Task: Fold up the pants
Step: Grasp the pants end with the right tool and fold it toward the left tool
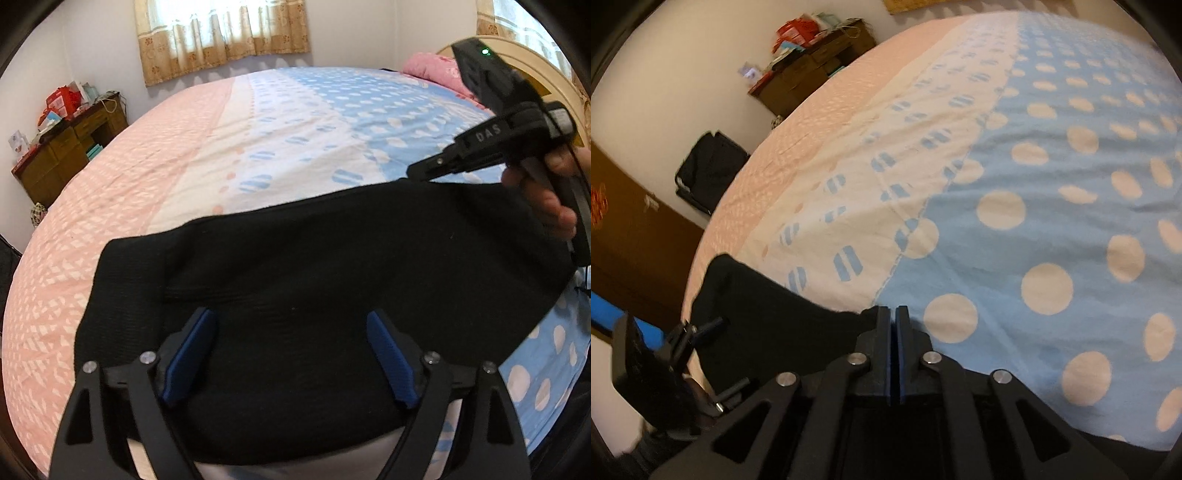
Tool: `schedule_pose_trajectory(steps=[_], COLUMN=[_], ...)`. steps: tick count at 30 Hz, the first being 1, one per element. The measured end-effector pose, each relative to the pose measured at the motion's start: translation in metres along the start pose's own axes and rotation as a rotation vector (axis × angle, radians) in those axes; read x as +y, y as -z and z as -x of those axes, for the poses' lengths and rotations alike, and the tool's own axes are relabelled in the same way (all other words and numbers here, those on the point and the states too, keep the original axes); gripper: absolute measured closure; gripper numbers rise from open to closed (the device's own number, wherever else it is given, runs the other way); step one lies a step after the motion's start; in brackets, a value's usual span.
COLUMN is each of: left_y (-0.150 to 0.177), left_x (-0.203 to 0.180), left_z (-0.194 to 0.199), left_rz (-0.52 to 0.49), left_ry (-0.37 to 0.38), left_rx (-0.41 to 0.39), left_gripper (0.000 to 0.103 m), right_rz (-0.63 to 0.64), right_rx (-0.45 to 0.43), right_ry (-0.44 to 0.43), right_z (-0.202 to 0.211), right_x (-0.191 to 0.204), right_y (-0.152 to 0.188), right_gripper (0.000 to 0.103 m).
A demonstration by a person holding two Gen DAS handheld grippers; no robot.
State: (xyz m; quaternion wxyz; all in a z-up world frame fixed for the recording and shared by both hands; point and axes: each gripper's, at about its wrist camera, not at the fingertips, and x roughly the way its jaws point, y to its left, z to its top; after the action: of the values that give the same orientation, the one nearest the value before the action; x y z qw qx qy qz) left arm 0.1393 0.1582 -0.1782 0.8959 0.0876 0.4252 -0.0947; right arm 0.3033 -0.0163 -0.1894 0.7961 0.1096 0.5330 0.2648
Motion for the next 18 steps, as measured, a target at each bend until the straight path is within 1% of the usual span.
schedule_pose_trajectory(steps=[1,2,4,5,6,7,8,9,13,15,18], left_y=[0.0,-0.001,-0.002,-0.003,-0.003,-0.002,-0.003,-0.003,-0.002,-0.002,-0.002], left_x=[-0.001,-0.001,0.0,-0.001,-0.001,-0.002,-0.003,-0.003,-0.004,-0.005,-0.006], left_z=[0.0,0.0,-0.001,-0.003,-0.003,-0.003,-0.003,-0.003,-0.003,-0.003,-0.004], left_rz=[-0.003,-0.004,-0.001,-0.001,-0.001,-0.002,-0.003,-0.003,-0.002,-0.002,-0.003], left_ry=[-0.002,-0.001,0.006,0.009,0.011,0.01,0.008,0.007,0.009,0.01,0.012], left_rx=[-0.001,0.0,0.001,0.001,0.001,0.001,0.001,0.001,0.001,0.0,-0.001], left_gripper=[0.014,0.014,0.012,0.011,0.01,0.01,0.01,0.01,0.01,0.01,0.009], right_rz=[-0.011,-0.019,-0.008,0.005,0.018,0.025,0.017,0.014,-0.005,-0.015,-0.009], right_rx=[0.006,0.015,0.027,0.039,0.046,0.063,0.075,0.068,0.007,-0.023,-0.016], right_ry=[-0.005,-0.034,-0.047,-0.033,-0.026,-0.036,-0.052,-0.051,-0.054,-0.044,-0.014], right_z=[-0.001,-0.003,-0.004,-0.006,-0.007,-0.01,-0.011,-0.01,0.004,0.011,0.007], right_x=[-0.002,-0.003,-0.001,0.002,0.006,0.009,0.01,0.011,0.008,0.005,0.004], right_y=[0.0,-0.002,-0.001,-0.001,-0.001,0.0,0.001,0.001,0.001,0.0,0.001], right_gripper=[0.064,0.058,0.058,0.059,0.065,0.096,0.099,0.099,0.1,0.1,0.1])
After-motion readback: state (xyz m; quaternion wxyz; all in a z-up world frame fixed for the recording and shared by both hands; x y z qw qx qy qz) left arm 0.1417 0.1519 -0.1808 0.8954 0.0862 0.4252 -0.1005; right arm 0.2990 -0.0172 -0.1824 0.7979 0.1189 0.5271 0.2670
